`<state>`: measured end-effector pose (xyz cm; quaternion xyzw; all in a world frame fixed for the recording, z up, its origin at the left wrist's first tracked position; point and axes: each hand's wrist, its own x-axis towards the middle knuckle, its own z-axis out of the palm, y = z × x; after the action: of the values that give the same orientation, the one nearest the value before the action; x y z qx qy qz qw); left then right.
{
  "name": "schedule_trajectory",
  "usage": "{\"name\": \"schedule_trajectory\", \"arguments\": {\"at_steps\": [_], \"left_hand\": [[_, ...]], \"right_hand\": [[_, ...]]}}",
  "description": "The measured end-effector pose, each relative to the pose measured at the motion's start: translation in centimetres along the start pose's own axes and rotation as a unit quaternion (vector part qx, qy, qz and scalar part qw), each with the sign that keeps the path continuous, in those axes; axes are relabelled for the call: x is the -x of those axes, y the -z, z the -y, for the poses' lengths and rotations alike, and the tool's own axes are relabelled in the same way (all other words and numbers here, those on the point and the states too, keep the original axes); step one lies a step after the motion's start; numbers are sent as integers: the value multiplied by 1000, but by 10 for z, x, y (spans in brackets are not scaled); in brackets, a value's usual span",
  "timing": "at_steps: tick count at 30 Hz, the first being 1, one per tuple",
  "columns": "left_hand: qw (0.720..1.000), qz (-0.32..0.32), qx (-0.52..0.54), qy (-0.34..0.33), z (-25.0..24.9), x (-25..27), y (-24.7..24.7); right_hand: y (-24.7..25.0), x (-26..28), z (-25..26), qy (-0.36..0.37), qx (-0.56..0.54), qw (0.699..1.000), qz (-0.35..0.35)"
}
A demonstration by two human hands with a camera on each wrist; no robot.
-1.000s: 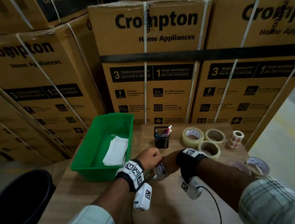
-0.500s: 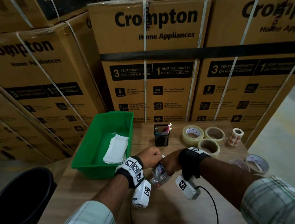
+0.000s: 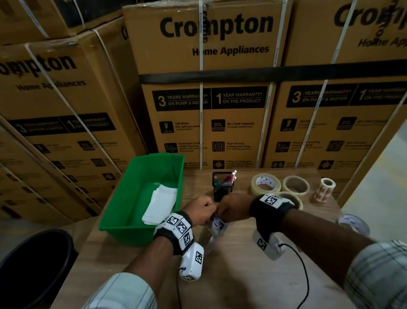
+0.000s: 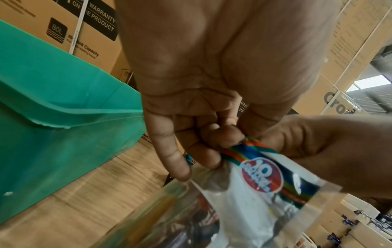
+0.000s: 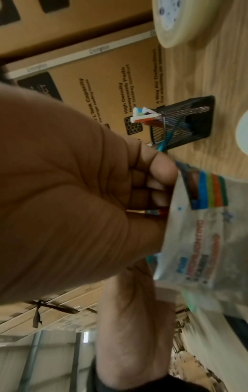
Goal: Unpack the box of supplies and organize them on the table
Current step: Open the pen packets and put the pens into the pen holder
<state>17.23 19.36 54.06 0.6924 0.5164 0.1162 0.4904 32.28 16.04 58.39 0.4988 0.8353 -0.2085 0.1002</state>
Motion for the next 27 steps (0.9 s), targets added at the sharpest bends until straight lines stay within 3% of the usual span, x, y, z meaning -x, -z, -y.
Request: {"name": "schedule_trajectory", "arguments": {"at_steps": [10, 15, 18, 21, 25, 27], "left_hand": [[998, 3, 57, 26, -4, -6, 3], [998, -4, 61, -6, -10, -8, 1], [998, -7, 51, -29, -16, -7, -1], [998, -32, 32, -37, -18, -10, -2], [998, -54, 26, -30, -16, -15, 1], [998, -54, 30, -30, -13, -16, 5]], "right_hand": [[29, 14, -21, -50, -47, 997, -47], [13, 5, -30, -113, -80, 985, -105], [5, -1, -34, -146, -45, 979, -137], [8, -2, -24, -124, -5, 985, -117], [9, -8, -14, -4, 65, 995, -81], [7, -8, -9, 20, 68, 996, -51]]}}
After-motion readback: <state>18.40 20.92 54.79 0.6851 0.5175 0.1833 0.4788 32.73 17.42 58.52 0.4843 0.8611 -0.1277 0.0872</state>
